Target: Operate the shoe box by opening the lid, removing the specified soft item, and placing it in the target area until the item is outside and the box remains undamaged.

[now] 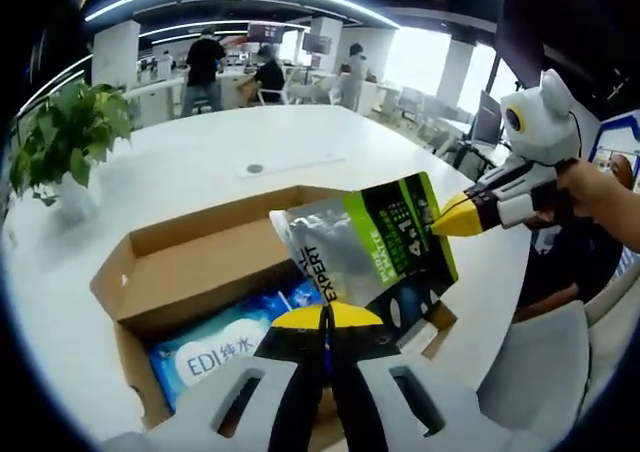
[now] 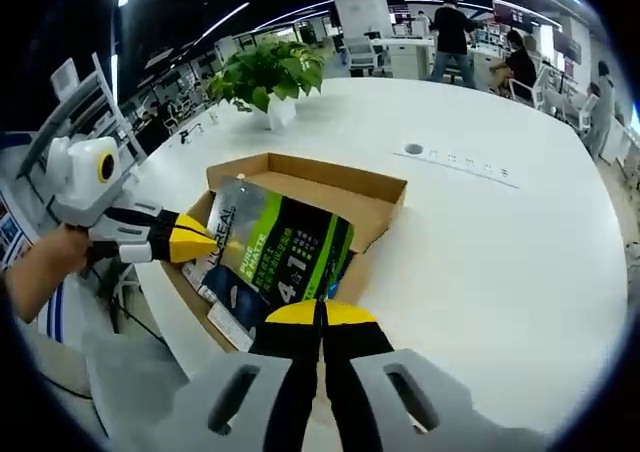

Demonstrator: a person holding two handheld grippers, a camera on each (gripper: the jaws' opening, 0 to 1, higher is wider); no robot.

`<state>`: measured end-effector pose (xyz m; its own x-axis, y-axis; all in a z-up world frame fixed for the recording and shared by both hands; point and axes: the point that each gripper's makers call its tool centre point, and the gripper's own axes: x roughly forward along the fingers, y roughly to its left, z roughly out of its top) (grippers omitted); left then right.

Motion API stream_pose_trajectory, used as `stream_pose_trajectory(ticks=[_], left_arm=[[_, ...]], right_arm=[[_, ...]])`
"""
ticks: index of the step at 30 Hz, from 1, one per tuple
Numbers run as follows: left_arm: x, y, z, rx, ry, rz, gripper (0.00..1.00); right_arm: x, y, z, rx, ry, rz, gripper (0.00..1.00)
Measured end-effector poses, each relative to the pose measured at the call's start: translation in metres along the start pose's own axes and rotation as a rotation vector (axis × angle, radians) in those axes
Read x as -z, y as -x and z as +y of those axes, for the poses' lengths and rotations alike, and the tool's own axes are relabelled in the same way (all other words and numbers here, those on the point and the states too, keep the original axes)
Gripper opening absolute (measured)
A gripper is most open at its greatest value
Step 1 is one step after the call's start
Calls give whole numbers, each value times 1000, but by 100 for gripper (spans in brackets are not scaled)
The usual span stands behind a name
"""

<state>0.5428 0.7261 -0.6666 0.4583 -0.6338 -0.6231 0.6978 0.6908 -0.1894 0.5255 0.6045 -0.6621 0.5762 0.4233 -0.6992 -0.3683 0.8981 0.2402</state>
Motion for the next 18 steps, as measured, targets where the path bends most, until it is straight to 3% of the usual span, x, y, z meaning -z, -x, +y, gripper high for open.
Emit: stream_pose_trajectory(ticks=[18], left_arm=[[-12, -25, -33, 49, -37, 16, 0]], right_arm=[[11, 17, -37, 43, -34, 22, 0]])
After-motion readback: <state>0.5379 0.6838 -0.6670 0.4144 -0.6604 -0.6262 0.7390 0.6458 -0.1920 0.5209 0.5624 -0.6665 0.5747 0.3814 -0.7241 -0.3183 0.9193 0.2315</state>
